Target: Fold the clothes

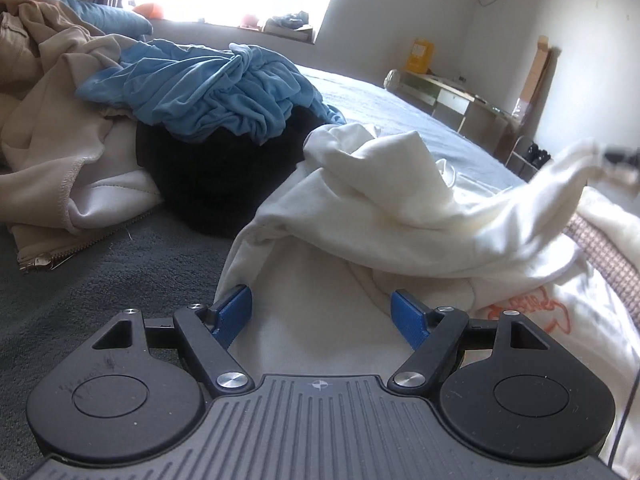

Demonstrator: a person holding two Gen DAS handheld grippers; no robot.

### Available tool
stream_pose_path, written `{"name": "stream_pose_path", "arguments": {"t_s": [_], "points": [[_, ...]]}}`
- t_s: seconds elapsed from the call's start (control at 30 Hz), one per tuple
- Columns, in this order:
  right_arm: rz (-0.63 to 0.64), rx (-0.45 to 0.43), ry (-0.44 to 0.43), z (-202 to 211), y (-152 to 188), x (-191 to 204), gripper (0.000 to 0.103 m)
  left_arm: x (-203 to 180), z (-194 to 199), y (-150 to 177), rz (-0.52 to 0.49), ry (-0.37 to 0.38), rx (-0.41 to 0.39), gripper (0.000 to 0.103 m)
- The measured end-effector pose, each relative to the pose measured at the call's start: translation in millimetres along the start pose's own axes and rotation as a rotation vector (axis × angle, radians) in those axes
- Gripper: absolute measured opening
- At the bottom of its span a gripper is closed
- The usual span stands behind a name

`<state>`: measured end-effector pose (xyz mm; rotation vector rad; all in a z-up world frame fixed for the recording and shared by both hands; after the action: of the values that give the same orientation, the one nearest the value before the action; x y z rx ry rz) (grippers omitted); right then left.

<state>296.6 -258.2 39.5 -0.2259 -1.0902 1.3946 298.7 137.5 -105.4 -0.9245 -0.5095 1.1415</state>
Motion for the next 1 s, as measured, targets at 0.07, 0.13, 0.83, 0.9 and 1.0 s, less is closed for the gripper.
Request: {"name": "stream_pose_path", "arguments": {"t_s": [0.07,0.13,0.83,0.9,1.0], "points": [[-0.031,0.057,0.061,-17,20,-26,0.007,-1,-1,0,-0.007,-0.002,0.002,0.078],[-0.051,0.095,0.112,-30,36,-46,0.007,-1,0,0,-0.011,-0.001,0.001,0.078],[0.293,-0.011,0.067,7,39,71,0.045,20,16,-32,0.033,-0.087,-0.150,0.077],[0.421,0.002,-0.014,-22,43,116,0.049,22,5,-35,0.002,-0.123,-0.147,0.076],[0.642,0.015,-0.086,-70,56,166,0.049,28,-10,-34,-0.003,-0.126,-0.120,0.066]]}}
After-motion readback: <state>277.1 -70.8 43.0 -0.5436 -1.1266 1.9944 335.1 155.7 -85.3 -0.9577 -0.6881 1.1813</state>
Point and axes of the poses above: each gripper's, at about its wrist camera, not at the fingertips, and z roughly against the way its jaws point, x to its left, y to its underside, the point moved 5 cm from there along -z, roughly the way its jaws point, and after that the axes turned 12 degrees about -z, right-handed, at the moved point
